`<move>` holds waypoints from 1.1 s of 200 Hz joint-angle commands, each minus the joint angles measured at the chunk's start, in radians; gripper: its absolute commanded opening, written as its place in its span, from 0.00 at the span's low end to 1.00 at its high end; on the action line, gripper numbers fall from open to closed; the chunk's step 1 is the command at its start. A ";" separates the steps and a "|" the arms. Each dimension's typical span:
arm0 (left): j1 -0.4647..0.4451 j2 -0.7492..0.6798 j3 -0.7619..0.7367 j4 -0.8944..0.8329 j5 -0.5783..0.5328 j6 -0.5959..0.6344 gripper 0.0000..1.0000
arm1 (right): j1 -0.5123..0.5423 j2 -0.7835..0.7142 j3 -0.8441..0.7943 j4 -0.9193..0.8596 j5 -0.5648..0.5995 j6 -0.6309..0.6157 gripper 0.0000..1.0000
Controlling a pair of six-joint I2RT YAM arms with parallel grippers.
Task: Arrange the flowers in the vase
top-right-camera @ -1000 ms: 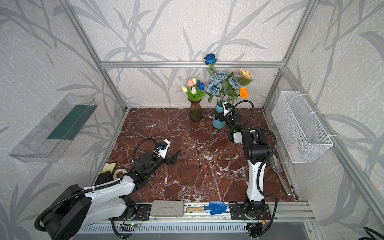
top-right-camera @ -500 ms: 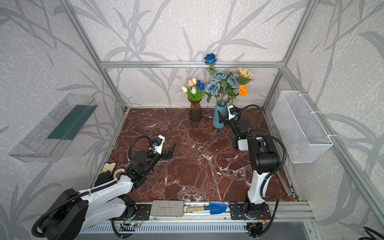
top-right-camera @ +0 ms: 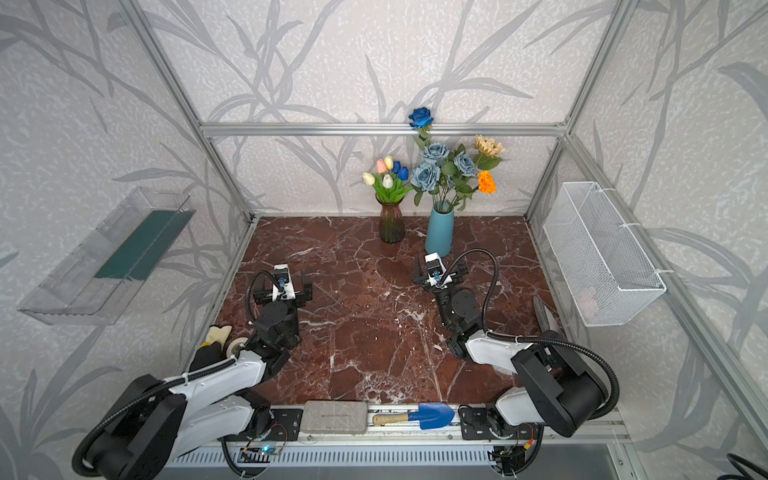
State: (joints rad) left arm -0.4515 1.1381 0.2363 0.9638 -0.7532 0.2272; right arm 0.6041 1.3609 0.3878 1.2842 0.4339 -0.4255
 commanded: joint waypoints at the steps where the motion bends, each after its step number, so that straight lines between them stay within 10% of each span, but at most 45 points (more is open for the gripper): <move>1: 0.022 0.024 -0.037 0.073 -0.113 0.026 1.00 | 0.023 -0.151 -0.053 -0.234 0.278 -0.018 0.99; 49: 0.132 0.137 -0.024 0.013 -0.003 -0.100 1.00 | -0.120 -0.546 -0.106 -0.859 0.217 0.265 0.99; 96: 0.216 0.398 -0.069 0.453 0.120 -0.098 1.00 | -0.320 -0.451 -0.251 -0.607 0.047 0.284 1.00; 144: 0.233 0.470 -0.037 0.454 0.209 -0.089 1.00 | -0.343 -0.117 -0.269 -0.169 -0.028 0.232 0.99; 189: 0.295 0.473 -0.088 0.454 0.472 -0.104 1.00 | -0.405 0.223 -0.212 0.088 -0.330 0.245 0.99; 220: 0.344 0.482 -0.004 0.336 0.431 -0.163 1.00 | -0.437 0.295 -0.192 0.120 -0.222 0.320 0.99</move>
State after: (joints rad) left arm -0.1383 1.6283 0.1688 1.3731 -0.3443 0.1200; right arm 0.2028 1.6211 0.1600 1.2522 0.2184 -0.1680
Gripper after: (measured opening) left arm 0.997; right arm 0.992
